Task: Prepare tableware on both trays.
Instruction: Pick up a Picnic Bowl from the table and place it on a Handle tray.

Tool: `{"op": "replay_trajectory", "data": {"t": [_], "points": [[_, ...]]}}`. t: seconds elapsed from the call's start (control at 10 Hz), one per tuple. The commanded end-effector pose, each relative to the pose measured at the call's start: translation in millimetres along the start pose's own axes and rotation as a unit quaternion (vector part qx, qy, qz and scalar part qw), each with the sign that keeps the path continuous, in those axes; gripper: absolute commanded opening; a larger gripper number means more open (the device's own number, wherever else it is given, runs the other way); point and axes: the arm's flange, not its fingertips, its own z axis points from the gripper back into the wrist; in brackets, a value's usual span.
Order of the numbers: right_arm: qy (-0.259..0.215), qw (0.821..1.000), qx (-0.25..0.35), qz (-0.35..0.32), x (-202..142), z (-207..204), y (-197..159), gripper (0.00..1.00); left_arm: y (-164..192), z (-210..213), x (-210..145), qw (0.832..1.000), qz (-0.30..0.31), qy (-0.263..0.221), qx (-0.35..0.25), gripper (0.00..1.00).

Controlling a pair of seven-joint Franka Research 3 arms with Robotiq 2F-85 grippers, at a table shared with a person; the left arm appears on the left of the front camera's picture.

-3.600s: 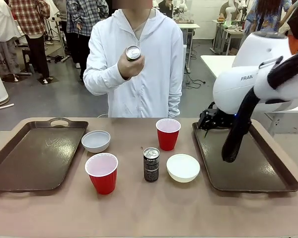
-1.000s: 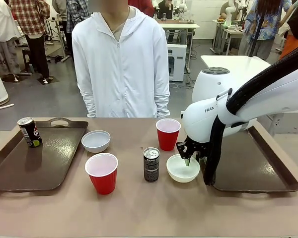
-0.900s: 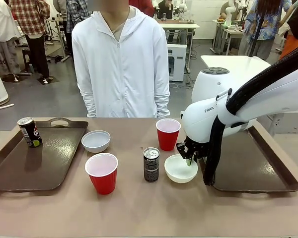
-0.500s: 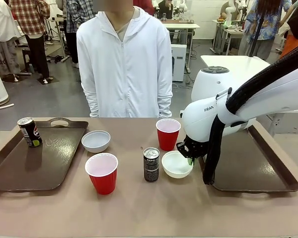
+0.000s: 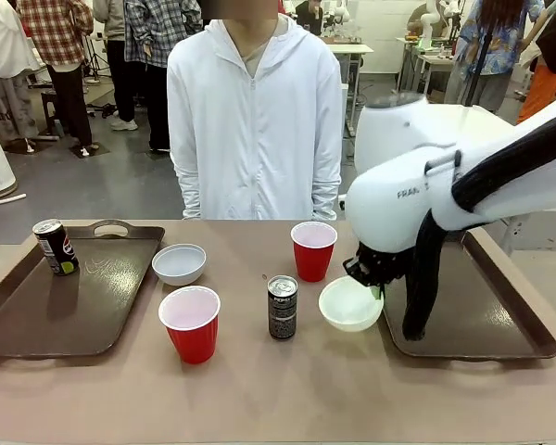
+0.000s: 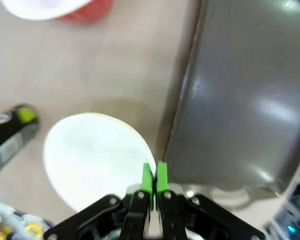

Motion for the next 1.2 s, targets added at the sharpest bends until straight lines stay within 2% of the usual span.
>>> {"op": "replay_trajectory", "data": {"t": [0.0,0.3,0.4,0.7,1.1], "points": [[-0.021,1.0,0.007,0.002,-5,44,-1,0.0,0,0,1,1.0,-0.005,-0.005,-0.009,1.0],[-0.049,0.997,0.049,-0.013,-2,73,-34,0.0,0,0,1,1.0,-0.005,-0.005,-0.009,1.0],[-0.042,0.998,0.039,0.037,1,74,-56,0.0,0,0,1,1.0,-0.005,-0.005,-0.009,1.0],[-0.004,0.993,-0.018,0.12,-7,74,-128,0.0,0,0,1,1.0,-0.005,-0.005,-0.009,1.0],[-0.026,0.998,0.033,0.051,-8,65,-211,0.0,0,0,1,1.0,-0.005,-0.005,-0.009,1.0]]}}
